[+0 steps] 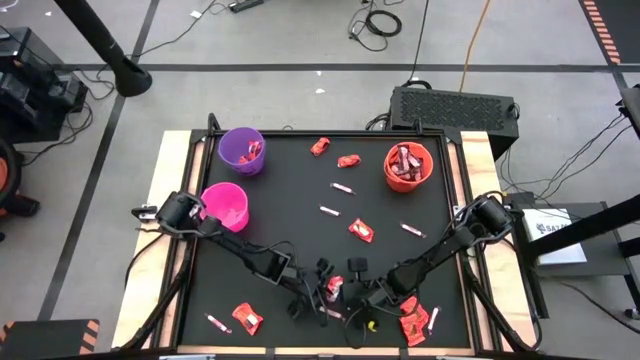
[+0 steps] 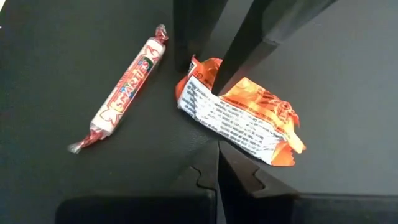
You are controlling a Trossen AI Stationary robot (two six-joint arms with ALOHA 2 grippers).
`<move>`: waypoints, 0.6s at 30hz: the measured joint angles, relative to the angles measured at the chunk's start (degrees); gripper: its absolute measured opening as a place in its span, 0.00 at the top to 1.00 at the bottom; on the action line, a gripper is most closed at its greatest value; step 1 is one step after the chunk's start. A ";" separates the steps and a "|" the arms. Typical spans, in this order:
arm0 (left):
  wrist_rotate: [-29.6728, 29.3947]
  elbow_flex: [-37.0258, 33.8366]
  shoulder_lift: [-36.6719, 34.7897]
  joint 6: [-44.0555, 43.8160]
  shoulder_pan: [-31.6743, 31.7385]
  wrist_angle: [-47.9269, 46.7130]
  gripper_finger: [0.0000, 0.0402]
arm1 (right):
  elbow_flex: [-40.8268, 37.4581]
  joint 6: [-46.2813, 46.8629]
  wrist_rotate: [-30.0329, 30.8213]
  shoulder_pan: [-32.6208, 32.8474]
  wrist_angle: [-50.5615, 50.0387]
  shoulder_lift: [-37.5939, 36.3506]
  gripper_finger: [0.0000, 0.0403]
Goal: Sort candy by brand, put in halloween buckets
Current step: Put the orange candy into the purple bucket
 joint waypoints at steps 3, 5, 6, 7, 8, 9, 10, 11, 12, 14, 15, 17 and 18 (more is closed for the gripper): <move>-0.01 0.00 0.00 0.02 0.00 -0.14 0.70 | 0.00 -0.02 0.00 0.00 0.04 -0.02 1.00; -0.01 0.00 0.00 0.02 0.00 -0.20 0.70 | 0.01 -0.05 -0.02 0.00 0.04 -0.02 1.00; -0.01 0.00 0.00 0.02 0.00 -0.32 0.70 | 0.01 -0.07 -0.02 0.00 0.04 -0.02 1.00; -0.01 0.00 0.00 0.00 0.00 -0.33 0.70 | 0.02 -0.08 -0.04 0.02 0.04 -0.02 1.00; -0.03 0.00 0.00 -0.21 0.00 -0.31 0.70 | 0.02 -0.05 -0.05 0.02 0.04 -0.02 1.00; -0.02 0.00 0.00 -0.24 0.00 -0.31 0.70 | 0.02 -0.02 -0.07 0.02 0.04 -0.02 1.00; -0.03 0.00 0.00 -0.26 0.00 -0.31 0.70 | 0.02 -0.02 -0.07 0.02 0.04 -0.02 1.00; -0.03 0.00 0.00 -0.26 0.00 -0.33 0.70 | 0.02 -0.02 -0.07 0.02 0.04 -0.02 1.00; -0.03 0.00 0.00 -0.27 0.00 -0.31 0.70 | 0.02 -0.02 -0.07 0.02 0.04 -0.02 1.00; -0.01 0.00 0.00 -0.40 0.00 -0.31 0.72 | 0.04 -0.02 -0.07 0.02 0.04 -0.04 1.00; -0.01 0.00 0.00 -0.40 0.00 -0.31 0.74 | 0.07 -0.04 -0.07 0.02 0.04 -0.04 1.00; 0.05 0.00 0.00 -0.40 0.00 -0.31 0.79 | 0.07 -0.15 -0.07 0.02 0.04 -0.07 1.00; 0.06 0.00 0.00 -0.40 0.00 -0.30 0.82 | 0.07 -0.15 -0.07 0.02 0.04 -0.07 1.00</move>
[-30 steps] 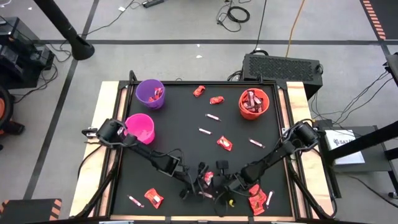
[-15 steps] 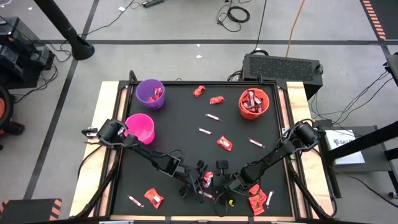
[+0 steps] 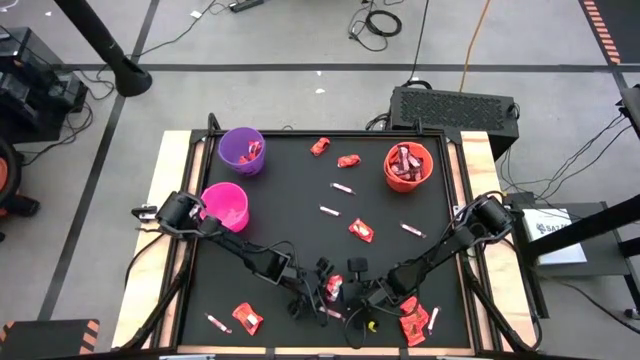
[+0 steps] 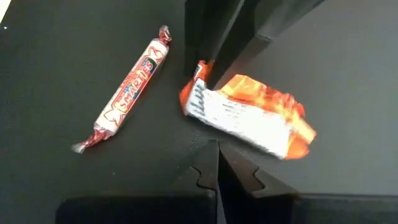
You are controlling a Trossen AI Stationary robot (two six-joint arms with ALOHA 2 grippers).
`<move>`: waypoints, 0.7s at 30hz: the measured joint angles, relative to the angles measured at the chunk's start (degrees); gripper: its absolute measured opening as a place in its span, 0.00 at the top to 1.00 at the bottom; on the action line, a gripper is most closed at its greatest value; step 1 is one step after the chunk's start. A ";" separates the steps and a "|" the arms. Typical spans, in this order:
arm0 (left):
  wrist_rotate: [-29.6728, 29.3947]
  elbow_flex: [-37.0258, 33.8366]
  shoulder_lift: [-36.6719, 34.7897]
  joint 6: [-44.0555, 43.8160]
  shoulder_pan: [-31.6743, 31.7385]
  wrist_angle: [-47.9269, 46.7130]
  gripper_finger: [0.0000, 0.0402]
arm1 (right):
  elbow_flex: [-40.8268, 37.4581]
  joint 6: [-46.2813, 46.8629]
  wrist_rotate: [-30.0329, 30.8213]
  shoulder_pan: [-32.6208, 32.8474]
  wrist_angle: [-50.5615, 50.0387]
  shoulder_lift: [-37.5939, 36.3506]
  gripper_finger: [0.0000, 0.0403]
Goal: Sort candy by brand, put in halloween buckets
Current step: Put the orange candy into the purple bucket
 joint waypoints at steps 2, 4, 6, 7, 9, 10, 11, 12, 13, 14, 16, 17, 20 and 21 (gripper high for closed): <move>0.02 0.00 0.00 -0.02 0.00 0.03 0.88 | 0.00 0.00 0.00 0.00 -0.02 0.00 1.00; 0.12 0.00 0.00 -0.04 0.00 0.07 0.95 | 0.00 0.00 0.00 -0.04 -0.02 0.00 1.00; 0.19 0.00 0.00 -0.61 0.00 0.16 0.98 | 0.02 0.00 0.00 -0.04 -0.02 0.00 1.00; 0.15 0.00 -0.02 -1.14 0.00 0.18 0.98 | 0.02 0.00 0.00 -0.04 -0.02 0.00 1.00; -1.70 -0.06 -1.40 -1.44 0.00 -1.27 0.98 | 0.02 0.00 0.00 -0.04 -0.02 0.00 1.00; -3.15 -0.07 -2.65 -1.43 0.00 -2.62 0.99 | 0.02 0.00 0.00 -0.03 -0.05 0.00 1.00; -5.23 -0.05 -4.31 -1.43 0.00 -4.13 0.99 | 0.02 0.00 0.00 -0.02 -0.07 0.00 1.00; -7.86 -0.04 -6.08 -1.47 0.05 -6.48 0.99 | 0.02 0.00 0.00 -0.03 -0.07 0.00 1.00; -10.53 -0.02 -8.09 -1.51 0.12 -9.46 0.99 | 0.02 0.01 0.00 -0.04 -0.09 0.00 1.00; -13.15 -0.02 -10.26 -1.51 0.25 -12.67 0.99 | 0.02 0.11 0.00 -0.04 -0.09 -0.01 1.00; -17.28 -0.02 -14.67 -1.52 0.84 -18.18 0.99 | 0.02 0.15 0.00 -0.04 -0.09 -0.02 1.00; -19.00 -0.02 -17.28 -1.53 1.35 -20.93 1.00 | 0.02 0.17 0.00 -0.03 -0.09 -0.02 1.00; -24.13 0.00 -25.50 -3.32 3.64 -29.29 1.00 | 0.02 0.51 0.00 -0.02 -0.09 -0.02 1.00; -25.69 0.00 -28.32 -4.14 4.89 -32.74 1.00 | 0.02 0.60 0.00 -0.04 -0.09 -0.02 1.00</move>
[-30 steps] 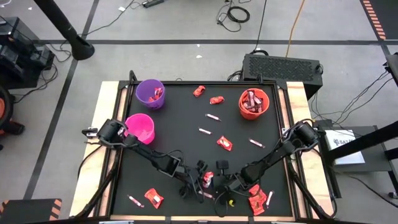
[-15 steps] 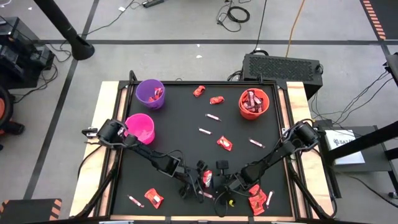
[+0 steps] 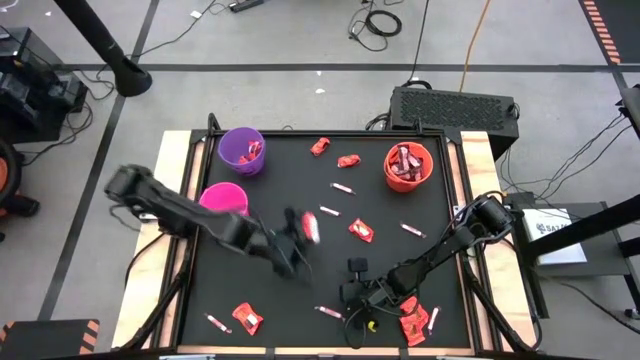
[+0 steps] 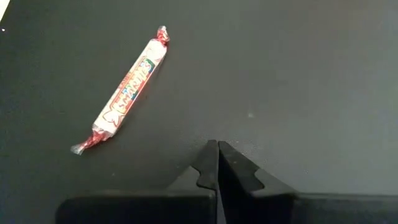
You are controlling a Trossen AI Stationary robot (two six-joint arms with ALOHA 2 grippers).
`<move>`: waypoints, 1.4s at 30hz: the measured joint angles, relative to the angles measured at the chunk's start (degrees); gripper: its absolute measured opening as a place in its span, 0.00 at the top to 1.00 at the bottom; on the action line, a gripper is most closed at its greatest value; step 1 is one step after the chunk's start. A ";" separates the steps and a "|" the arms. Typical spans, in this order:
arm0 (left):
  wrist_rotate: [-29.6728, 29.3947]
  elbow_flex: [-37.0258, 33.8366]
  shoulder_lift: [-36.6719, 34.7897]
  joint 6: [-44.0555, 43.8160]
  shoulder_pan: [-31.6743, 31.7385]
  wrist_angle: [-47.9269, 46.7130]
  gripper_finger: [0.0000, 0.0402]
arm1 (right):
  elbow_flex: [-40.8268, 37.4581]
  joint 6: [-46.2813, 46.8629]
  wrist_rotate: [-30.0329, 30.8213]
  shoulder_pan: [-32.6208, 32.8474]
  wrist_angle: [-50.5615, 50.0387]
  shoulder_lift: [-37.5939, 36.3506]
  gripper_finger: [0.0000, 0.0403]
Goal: Sort candy by brand, put in halloween buckets
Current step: Put the orange candy into the purple bucket
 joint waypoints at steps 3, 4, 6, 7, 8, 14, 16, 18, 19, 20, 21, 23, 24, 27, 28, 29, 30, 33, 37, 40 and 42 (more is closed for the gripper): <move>-4.85 0.00 -8.04 -2.54 5.64 -9.45 1.00 | 0.00 0.04 0.00 0.02 0.00 0.00 1.00; -6.09 -0.05 -10.52 -3.73 8.09 -12.07 1.00 | 0.00 0.04 0.00 0.02 0.00 0.00 1.00; -6.94 -1.58 -15.21 -5.71 14.02 -14.26 1.00 | 0.00 0.04 0.00 0.02 0.00 0.00 1.00; -6.87 -2.68 -17.26 -6.30 17.22 -14.90 1.00 | 0.00 0.04 0.00 0.02 0.00 0.00 1.00; -6.68 -3.73 -19.11 -6.64 20.57 -15.57 1.00 | 0.00 0.04 0.00 0.02 0.00 0.00 1.00; -2.30 -9.92 -25.46 -10.54 39.46 -14.75 1.00 | 0.00 -0.28 -0.02 0.02 -0.10 0.00 1.00; -1.48 -12.10 -25.53 -10.87 43.92 -13.46 1.00 | 0.00 -0.52 0.00 0.02 -0.22 0.00 1.00; -1.46 -14.15 -25.12 -10.85 47.67 -11.46 1.00 | 0.00 -1.05 -0.02 -0.03 -0.34 0.00 1.00; -1.44 -15.03 -24.69 -10.87 49.16 -10.03 0.99 | 0.00 -1.35 0.00 -0.05 -0.34 0.00 1.00; -1.46 -15.80 -24.27 -10.85 50.51 -9.14 0.99 | 0.00 -1.50 0.00 -0.05 -0.33 0.00 1.00; -1.44 -16.40 -23.86 -10.85 51.56 -9.00 0.98 | 0.00 -1.56 0.00 -0.05 -0.33 0.00 1.00; -1.31 -16.98 -23.17 -10.70 52.76 -8.34 0.95 | 0.00 -1.54 0.01 -0.07 -0.43 0.00 1.00; -1.21 -17.19 -23.01 -10.53 53.05 -7.67 0.93 | 0.00 -1.65 0.00 -0.07 -0.50 0.00 1.00; -1.21 -17.77 -22.81 -10.40 53.10 -6.53 0.86 | 0.00 -1.71 0.00 -0.07 -0.72 0.00 1.00; -1.20 -17.77 -22.76 -10.43 53.12 -6.08 0.83 | 0.00 -1.71 0.00 -0.07 -0.80 0.00 1.00; -1.20 -17.77 -22.78 -10.46 53.10 -5.71 0.81 | 0.00 -1.71 0.00 -0.07 -0.87 0.00 1.00; -1.20 -17.77 -22.81 -10.46 53.10 -5.46 0.78 | 0.00 -1.70 0.00 -0.07 -0.89 0.00 1.00; -1.20 -17.77 -22.80 -10.88 53.10 -5.48 0.72 | 0.00 -1.62 0.00 -0.05 -0.88 0.00 1.00; 4.60 -17.68 -24.00 -13.27 51.62 -5.22 0.68 | 0.00 -1.65 -1.85 -0.05 -1.09 -0.28 1.00; 19.06 -18.65 -26.66 -15.01 48.14 -0.17 0.68 | 0.99 0.40 -7.21 -0.09 -3.92 -1.91 1.00; 26.71 -20.86 -27.97 -15.79 44.20 5.68 0.68 | 3.14 3.97 -10.08 -0.09 -8.23 -3.35 1.00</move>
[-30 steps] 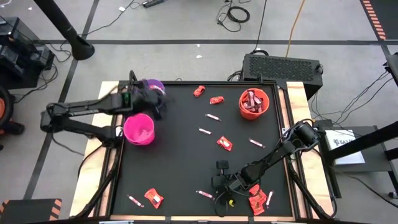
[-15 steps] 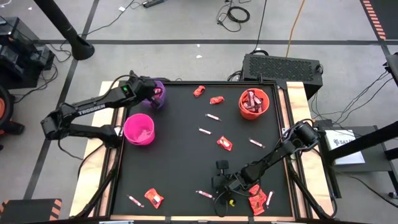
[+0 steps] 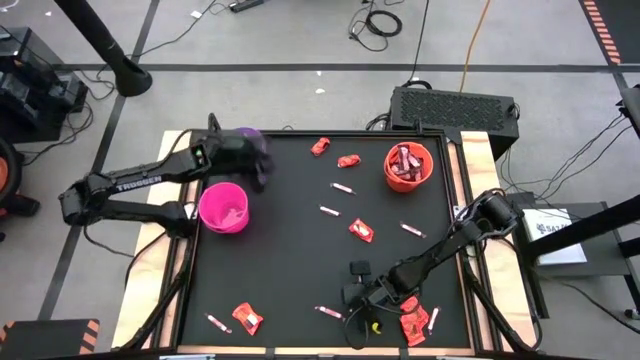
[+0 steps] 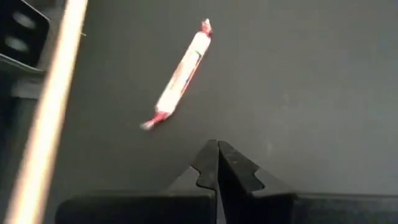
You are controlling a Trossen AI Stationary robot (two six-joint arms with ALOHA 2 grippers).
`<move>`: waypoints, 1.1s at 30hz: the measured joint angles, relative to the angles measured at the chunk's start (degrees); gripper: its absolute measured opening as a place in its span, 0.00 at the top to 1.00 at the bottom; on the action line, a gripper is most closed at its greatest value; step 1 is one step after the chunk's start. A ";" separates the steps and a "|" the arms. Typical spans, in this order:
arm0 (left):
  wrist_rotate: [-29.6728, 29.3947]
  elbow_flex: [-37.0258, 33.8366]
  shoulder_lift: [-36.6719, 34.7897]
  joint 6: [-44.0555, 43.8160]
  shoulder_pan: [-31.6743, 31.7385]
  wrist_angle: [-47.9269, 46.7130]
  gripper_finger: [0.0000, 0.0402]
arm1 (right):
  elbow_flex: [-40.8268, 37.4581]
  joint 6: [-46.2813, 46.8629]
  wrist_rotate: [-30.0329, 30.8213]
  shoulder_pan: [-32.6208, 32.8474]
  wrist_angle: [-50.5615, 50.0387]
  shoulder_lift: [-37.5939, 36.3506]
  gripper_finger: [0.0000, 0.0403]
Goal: Sort candy by brand, put in halloween buckets
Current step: Put the orange candy into the purple bucket
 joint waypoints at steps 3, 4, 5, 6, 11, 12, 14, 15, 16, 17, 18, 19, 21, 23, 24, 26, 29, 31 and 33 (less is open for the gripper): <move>5.58 -5.45 -1.00 -2.51 -8.29 15.19 0.68 | 3.83 8.80 -2.83 0.73 -9.02 -1.95 1.00; 6.29 -7.51 -0.98 -3.04 -11.39 20.95 0.68 | 5.13 12.55 -4.14 1.22 -11.61 -2.30 1.00; 6.56 -9.55 -0.66 -3.64 -14.72 26.99 0.68 | 6.37 16.55 -5.87 1.86 -14.24 -2.58 1.00; 6.57 -11.53 0.11 -3.70 -17.95 32.86 0.68 | 7.51 20.60 -8.11 2.60 -16.62 -2.71 1.00; 5.57 -16.65 8.95 -2.59 -32.96 57.43 0.68 | 10.08 41.26 -18.02 8.27 -19.18 -2.74 1.00; 4.73 -16.51 11.54 -1.95 -35.54 60.00 0.68 | 10.08 45.02 -18.40 9.57 -18.72 -2.72 1.00; 2.82 -15.14 17.19 0.05 -39.89 62.46 0.68 | 10.08 51.47 -18.48 12.20 -19.21 -2.70 1.00; 2.11 -14.16 19.81 1.14 -41.58 62.91 0.68 | 10.08 54.66 -18.52 13.22 -19.47 -2.70 1.00; 1.43 -13.25 21.92 2.23 -42.98 62.92 0.68 | 10.08 58.03 -18.70 14.06 -19.76 -2.70 1.00; 0.91 -12.11 23.92 3.30 -44.11 63.06 0.68 | 10.08 60.50 -18.77 14.73 -19.92 -2.70 0.99; 0.65 -10.71 26.03 4.26 -44.89 63.55 0.68 | 10.08 61.81 -18.74 15.14 -20.02 -2.70 0.98; 0.52 -9.56 27.80 5.19 -45.44 63.70 0.68 | 10.08 62.26 -18.68 15.20 -20.19 -2.68 0.97; 0.45 -7.55 31.11 6.63 -46.05 63.52 0.68 | 10.08 61.78 -18.56 14.78 -21.20 -2.69 0.94; 0.40 -5.35 33.92 6.94 -46.16 63.58 0.68 | 10.08 61.90 -18.33 14.19 -23.45 -2.67 0.90; 0.40 -4.64 34.91 6.96 -46.14 63.57 0.68 | 10.08 62.78 -18.26 13.92 -24.60 -2.57 0.88; 0.40 -3.12 36.84 7.46 -45.94 63.72 0.68 | 10.08 64.54 -17.98 13.80 -26.99 -2.43 0.85; 0.42 -1.98 38.33 8.90 -45.85 63.30 0.68 | 10.06 66.90 -17.81 13.57 -30.30 -2.37 0.78; 0.44 -1.25 38.85 9.99 -45.70 63.51 0.68 | 10.06 69.11 -17.62 13.18 -32.77 -2.37 0.73; 0.59 -0.93 38.94 11.00 -45.63 63.29 0.68 | 10.06 71.42 -16.85 12.78 -34.29 -2.37 0.67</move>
